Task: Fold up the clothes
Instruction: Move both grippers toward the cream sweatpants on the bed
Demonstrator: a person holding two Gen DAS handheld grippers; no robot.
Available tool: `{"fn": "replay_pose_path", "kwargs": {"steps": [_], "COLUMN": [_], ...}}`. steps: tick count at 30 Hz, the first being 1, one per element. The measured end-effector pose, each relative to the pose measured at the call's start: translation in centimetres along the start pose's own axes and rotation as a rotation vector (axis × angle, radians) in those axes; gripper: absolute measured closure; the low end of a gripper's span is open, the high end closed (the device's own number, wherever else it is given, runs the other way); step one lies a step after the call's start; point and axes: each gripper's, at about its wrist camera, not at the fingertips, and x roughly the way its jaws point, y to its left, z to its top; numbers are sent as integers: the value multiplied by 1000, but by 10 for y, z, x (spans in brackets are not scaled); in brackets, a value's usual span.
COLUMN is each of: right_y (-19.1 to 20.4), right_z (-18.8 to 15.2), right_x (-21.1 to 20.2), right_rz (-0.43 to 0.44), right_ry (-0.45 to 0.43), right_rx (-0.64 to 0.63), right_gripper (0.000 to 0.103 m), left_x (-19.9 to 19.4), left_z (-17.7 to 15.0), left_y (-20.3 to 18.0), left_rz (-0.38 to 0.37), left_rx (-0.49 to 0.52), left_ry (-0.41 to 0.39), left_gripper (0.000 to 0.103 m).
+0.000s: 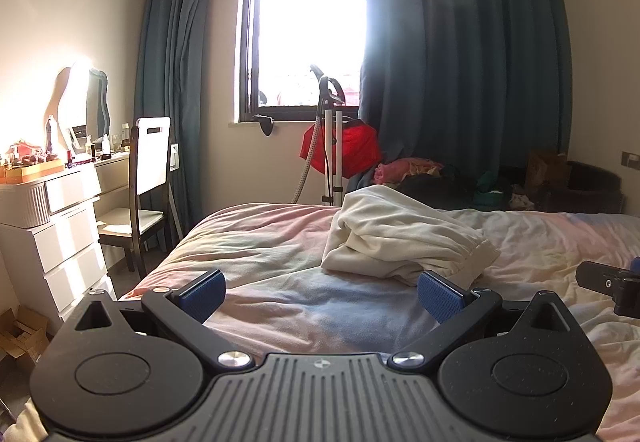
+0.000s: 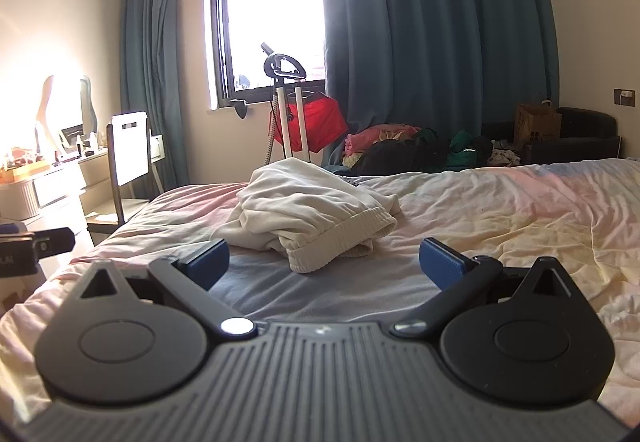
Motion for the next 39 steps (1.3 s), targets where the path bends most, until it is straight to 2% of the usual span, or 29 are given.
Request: {"fn": "replay_pose_path", "kwargs": {"steps": [6,11,33,39], "right_y": [-1,0,1,4], "right_z": [0,0,-2,-2], "right_x": [-1,-1,3,5], "right_rz": [2,2,-4,-65], "right_ry": [4,7,27,41], "right_rx": [0,0,2,-10], "right_gripper": [0,0,0,0], "left_x": [3,-1,5,5], "left_z": [-2,1,-2,-3], "left_y": [-6,-1,5,4], "left_rz": [1,-1,16,0], "left_rx": [21,6,-8,-9], "left_ry": [35,18,41,29], "left_gripper": [0,0,0,0]}}
